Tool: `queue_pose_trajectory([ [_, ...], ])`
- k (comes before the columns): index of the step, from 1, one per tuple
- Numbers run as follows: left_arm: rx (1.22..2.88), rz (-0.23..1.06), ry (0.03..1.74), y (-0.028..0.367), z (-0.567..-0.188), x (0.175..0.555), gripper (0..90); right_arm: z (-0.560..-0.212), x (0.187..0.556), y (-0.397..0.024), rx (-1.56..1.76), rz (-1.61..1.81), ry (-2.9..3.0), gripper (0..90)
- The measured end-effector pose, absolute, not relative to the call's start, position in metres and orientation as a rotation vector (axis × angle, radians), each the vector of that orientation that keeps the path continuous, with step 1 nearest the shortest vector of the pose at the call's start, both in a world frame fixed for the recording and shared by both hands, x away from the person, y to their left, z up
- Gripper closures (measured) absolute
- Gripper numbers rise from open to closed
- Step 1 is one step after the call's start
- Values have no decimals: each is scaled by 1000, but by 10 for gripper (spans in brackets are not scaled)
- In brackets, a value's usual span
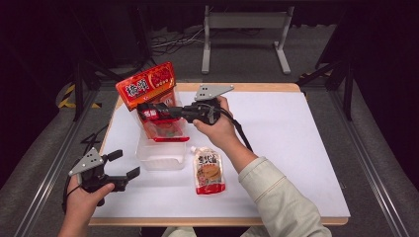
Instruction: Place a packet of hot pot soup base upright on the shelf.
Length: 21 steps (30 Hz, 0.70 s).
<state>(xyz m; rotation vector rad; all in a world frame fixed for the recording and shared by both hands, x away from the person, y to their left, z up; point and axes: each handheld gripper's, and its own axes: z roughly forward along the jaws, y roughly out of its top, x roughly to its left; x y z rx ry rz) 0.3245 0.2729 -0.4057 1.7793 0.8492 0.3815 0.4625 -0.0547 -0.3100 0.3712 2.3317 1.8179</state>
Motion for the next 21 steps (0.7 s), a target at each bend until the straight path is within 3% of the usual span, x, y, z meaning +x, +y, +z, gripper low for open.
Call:
queue_pose_trajectory([
  [21,1784,365,856,272,-409,326,72,-332,468,-35,387,1792,2354,900],
])
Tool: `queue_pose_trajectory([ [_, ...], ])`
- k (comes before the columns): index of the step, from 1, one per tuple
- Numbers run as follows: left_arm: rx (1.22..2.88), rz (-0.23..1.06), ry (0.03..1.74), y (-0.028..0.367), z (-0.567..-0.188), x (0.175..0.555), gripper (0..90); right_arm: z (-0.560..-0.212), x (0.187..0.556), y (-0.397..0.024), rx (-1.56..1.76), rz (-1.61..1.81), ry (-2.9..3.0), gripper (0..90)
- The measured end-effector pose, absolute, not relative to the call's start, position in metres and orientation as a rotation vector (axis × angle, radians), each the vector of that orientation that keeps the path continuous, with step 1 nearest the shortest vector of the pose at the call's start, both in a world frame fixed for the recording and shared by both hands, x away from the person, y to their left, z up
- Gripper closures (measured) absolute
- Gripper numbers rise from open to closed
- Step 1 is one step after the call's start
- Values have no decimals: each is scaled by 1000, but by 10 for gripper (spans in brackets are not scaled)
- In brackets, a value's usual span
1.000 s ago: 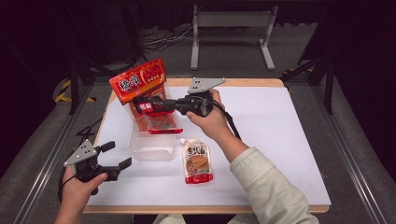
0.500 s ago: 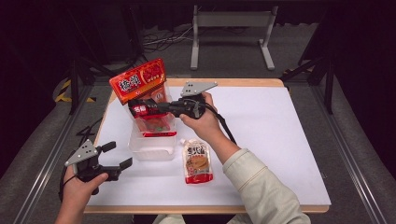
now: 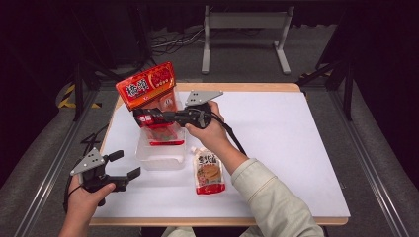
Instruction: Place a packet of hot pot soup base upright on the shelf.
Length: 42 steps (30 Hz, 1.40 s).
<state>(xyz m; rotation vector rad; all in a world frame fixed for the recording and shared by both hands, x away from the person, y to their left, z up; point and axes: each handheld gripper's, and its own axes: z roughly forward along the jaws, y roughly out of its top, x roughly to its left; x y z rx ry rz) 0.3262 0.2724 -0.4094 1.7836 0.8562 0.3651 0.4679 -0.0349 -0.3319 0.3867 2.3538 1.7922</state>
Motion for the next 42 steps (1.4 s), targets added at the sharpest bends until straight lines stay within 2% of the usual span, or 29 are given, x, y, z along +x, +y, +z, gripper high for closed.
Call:
queue_pose_trajectory([
  [14,1788,361,853,271,-410,327,72,-347,467,-30,404,1800,2356,900],
  [33,1800,357,848,270,-411,329,72,-364,465,-48,473,1854,2370,900],
  [42,1799,358,852,269,-411,329,72,-382,465,-54,520,1763,2437,900],
])
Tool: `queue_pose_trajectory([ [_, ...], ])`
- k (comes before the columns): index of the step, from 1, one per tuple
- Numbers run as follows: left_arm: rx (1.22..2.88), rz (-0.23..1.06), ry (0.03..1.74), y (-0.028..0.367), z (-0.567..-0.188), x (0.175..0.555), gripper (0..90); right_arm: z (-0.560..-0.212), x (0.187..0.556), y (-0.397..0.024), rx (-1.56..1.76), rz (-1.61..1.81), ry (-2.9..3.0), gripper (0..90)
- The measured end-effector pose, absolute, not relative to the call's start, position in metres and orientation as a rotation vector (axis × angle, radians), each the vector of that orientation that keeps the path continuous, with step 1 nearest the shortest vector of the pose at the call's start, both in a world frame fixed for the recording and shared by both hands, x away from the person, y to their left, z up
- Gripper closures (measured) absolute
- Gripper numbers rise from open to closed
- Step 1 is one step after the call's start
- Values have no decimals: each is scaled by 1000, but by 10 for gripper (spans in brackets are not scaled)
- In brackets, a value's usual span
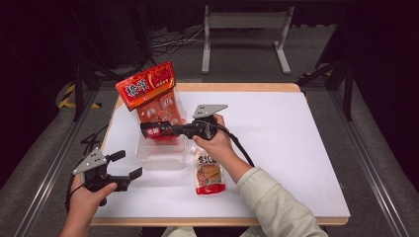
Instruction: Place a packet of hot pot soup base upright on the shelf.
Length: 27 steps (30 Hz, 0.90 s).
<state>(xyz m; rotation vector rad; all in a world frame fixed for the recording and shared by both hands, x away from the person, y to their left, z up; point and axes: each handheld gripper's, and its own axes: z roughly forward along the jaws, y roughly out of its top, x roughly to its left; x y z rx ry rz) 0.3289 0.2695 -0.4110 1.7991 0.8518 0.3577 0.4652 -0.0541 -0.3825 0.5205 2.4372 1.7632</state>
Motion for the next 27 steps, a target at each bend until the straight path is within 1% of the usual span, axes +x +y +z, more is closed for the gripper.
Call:
queue_pose_trajectory([
  [21,1807,358,860,269,-413,330,72,-390,469,-66,605,1773,2465,899],
  [27,1823,364,857,269,-413,331,72,-384,468,-69,591,1820,2456,843],
])
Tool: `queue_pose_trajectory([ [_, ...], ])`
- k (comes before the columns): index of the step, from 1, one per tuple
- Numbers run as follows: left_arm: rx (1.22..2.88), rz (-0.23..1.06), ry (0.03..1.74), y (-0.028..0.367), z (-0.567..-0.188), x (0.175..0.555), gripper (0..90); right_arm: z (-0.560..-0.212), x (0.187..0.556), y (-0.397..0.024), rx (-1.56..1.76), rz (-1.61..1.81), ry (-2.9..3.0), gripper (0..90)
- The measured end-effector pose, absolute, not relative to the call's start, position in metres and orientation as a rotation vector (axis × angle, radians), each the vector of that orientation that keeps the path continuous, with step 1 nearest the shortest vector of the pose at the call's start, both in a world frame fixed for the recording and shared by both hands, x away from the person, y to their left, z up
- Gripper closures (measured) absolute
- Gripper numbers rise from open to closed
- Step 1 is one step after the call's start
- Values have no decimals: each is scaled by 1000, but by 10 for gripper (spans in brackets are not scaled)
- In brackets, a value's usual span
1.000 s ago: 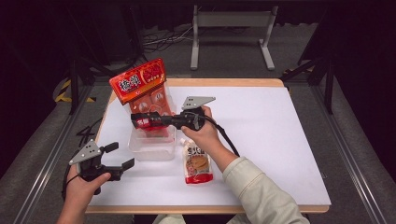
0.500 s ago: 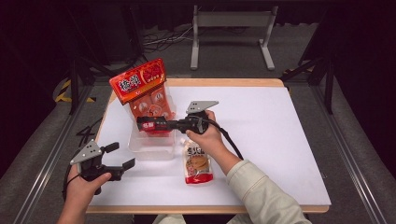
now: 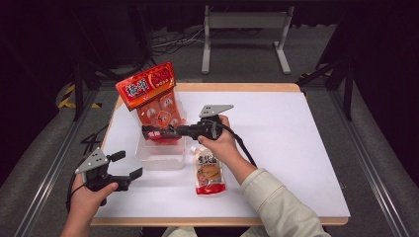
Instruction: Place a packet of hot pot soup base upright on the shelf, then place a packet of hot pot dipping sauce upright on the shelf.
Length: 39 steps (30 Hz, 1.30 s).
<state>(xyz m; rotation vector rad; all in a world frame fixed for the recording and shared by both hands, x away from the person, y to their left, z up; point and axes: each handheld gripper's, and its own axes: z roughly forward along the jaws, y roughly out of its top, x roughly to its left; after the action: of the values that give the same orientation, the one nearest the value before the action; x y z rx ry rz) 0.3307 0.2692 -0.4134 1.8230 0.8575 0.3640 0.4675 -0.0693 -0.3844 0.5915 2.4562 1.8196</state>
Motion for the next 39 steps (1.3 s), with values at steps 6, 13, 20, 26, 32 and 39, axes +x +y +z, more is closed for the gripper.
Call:
queue_pose_trajectory([
  [6,1815,372,855,270,-412,331,71,-373,464,-81,594,1838,2426,736],
  [13,1814,367,859,270,-412,332,70,-360,454,-98,587,1871,2432,542],
  [20,1820,365,847,268,-412,335,70,-346,445,-116,606,1797,2376,467],
  [26,1820,366,840,266,-411,335,70,-343,437,-129,612,1692,2382,428],
  [32,1819,368,842,265,-411,337,70,-343,434,-138,638,1645,2417,372],
  [39,1823,368,838,264,-411,338,70,-344,432,-146,660,1572,2430,329],
])
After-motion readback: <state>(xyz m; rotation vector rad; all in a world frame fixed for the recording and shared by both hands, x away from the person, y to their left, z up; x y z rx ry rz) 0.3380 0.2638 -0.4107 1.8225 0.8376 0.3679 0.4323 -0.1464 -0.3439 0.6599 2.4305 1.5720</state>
